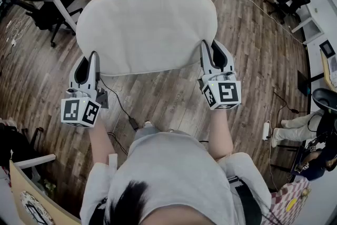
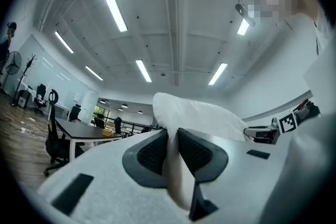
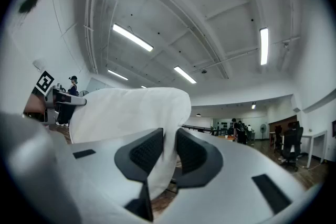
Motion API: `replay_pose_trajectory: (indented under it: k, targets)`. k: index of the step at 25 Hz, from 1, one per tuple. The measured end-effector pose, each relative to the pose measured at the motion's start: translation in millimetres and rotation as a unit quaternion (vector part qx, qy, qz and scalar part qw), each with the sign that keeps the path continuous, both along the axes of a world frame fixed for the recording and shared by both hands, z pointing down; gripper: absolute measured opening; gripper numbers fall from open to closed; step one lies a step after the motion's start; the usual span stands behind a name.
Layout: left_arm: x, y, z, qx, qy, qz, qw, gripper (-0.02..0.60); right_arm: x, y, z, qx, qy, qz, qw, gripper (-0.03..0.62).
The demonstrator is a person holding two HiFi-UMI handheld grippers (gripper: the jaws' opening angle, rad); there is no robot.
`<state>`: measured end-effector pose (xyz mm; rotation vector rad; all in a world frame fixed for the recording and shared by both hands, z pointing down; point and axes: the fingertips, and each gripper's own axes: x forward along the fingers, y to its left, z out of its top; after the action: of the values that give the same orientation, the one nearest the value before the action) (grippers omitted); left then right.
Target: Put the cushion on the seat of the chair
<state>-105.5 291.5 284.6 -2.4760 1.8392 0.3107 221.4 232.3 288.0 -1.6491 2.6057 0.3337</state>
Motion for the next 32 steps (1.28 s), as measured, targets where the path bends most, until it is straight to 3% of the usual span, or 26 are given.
replay_pose_trajectory:
  k: [22,32]
  targets:
    - [-37.2,-33.2,-0.3,0.009,0.001,0.023,0.9997,0.06,-33.6,-16.9,-1.1,0.01,-0.008,0.025,1.0,0.072]
    - [-31.6,-83.2,10.2,0.001,0.005,0.029,0.9996,0.06,-27.8,-65.5,9.3,0.0,-0.005,0.032,0.999,0.072]
